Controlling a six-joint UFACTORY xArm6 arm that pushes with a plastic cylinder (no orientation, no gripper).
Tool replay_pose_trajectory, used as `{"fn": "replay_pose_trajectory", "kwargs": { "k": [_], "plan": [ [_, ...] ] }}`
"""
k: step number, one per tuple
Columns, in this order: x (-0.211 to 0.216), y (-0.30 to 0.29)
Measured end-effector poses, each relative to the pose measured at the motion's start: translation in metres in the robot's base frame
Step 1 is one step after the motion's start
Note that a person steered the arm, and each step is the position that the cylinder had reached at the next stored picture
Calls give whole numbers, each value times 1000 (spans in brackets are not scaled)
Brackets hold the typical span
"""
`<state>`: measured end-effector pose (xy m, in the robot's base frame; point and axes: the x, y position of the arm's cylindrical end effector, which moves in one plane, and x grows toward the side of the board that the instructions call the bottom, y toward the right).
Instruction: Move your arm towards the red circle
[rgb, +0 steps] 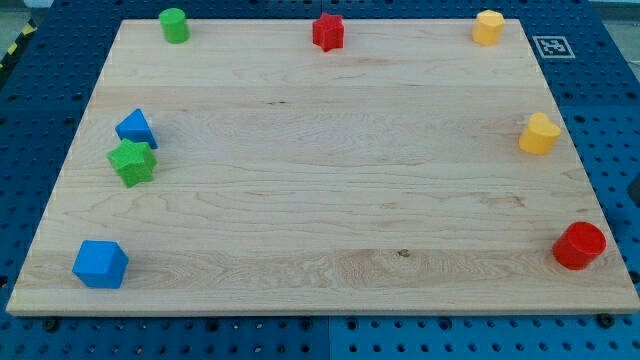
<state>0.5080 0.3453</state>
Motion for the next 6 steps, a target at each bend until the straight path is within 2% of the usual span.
{"fn": "replay_pose_trajectory", "kwargs": {
  "k": [2,4,6],
  "plan": [
    [71,-5],
    [70,-27],
    [70,-92]
  ]
}}
